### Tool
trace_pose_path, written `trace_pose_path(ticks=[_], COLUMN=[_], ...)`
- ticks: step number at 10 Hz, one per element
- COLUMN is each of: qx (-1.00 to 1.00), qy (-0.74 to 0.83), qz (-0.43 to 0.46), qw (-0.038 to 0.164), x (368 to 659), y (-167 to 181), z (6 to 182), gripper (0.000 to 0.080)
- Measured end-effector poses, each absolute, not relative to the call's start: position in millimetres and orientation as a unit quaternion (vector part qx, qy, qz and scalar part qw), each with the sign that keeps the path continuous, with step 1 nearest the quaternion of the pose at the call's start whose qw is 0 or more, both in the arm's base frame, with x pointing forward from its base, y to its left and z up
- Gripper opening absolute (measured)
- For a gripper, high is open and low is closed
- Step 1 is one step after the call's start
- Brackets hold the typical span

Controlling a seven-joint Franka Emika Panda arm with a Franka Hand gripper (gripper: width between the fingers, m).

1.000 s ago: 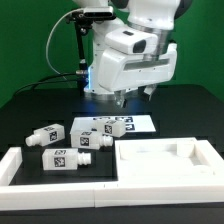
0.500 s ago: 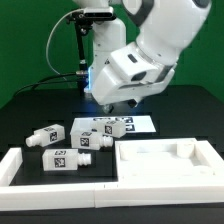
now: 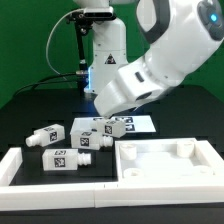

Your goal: Assemble one leg

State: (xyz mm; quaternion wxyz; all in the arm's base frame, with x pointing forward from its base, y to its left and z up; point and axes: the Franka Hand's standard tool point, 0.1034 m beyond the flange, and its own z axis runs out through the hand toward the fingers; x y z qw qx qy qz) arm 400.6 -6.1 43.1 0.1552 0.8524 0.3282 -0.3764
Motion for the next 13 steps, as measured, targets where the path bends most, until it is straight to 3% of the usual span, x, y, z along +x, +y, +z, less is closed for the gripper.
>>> trace_pose_path(ticks=[9,10,11,12,13], qx=[0.845,0.845,0.845,0.845,0.845], qy=[0.325,0.325,0.325,0.325,0.325], qz=[-0.393,-0.393,-0.394,-0.394,-0.394], qw=[0.159,0.159,0.159,0.159,0.159], x=[391,391,391,391,391], y=[-9,-9,-9,-9,-9], z=[12.5,12.3,12.2,12.2,12.3], gripper=[0.0649,0.0555,0.0555,0.0366,0.0284])
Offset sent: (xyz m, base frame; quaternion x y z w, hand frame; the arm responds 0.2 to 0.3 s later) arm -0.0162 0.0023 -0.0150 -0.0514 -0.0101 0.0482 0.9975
